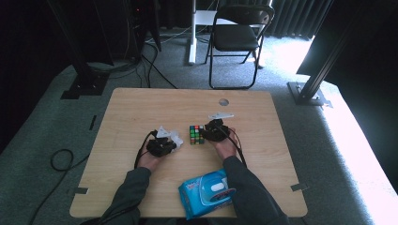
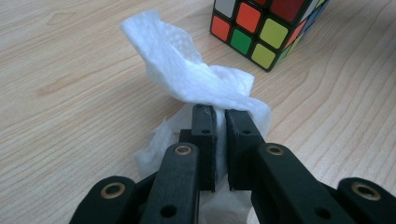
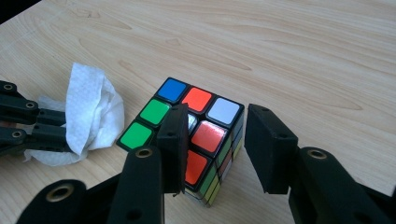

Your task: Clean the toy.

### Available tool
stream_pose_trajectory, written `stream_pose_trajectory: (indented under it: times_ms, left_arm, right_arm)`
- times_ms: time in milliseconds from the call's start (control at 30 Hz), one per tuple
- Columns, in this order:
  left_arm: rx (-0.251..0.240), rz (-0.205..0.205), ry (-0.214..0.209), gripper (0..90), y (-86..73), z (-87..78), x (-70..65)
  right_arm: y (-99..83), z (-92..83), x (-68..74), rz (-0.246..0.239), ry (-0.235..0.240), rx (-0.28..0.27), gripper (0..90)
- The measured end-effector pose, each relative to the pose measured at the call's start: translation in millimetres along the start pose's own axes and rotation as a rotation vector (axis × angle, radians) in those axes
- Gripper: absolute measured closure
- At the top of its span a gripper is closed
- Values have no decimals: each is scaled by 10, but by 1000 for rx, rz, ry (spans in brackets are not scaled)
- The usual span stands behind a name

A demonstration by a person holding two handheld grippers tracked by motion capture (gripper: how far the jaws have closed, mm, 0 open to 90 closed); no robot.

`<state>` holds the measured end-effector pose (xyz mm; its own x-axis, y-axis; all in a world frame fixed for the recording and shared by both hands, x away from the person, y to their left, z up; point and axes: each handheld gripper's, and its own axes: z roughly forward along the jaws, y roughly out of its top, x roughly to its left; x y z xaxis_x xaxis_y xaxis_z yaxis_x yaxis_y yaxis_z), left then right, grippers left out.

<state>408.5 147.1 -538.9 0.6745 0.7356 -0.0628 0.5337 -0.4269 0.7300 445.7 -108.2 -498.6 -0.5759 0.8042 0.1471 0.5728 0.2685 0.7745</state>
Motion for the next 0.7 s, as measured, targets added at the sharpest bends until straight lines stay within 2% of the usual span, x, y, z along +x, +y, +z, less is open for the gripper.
stream_pose_trajectory:
  times_ms: [100, 200, 367, 433, 533, 567, 700]
  left_arm:
    - [1, 1, 0, 837, 1, 1, 1]
    - [2, 0, 1, 836, 3, 0, -2]
    - [4, -1, 1, 836, 4, 1, -6]
    - [4, -1, 1, 835, 4, 0, -6]
    - [4, -1, 0, 835, 5, 0, -4]
    - [4, 0, 0, 835, 4, -1, -4]
    - [1, -3, 0, 836, 2, 0, -4]
  right_arm:
    - [0, -4, -5, 12, 9, 10, 600]
    - [0, 2, -33, 52, 38, 16, 643]
    - [7, 5, -44, 75, 50, 24, 663]
    - [6, 8, -68, 112, 66, 30, 677]
    - [2, 10, -83, 134, 72, 28, 682]
    - [-4, 11, -104, 156, 80, 26, 692]
    - [-18, 7, -135, 184, 92, 22, 696]
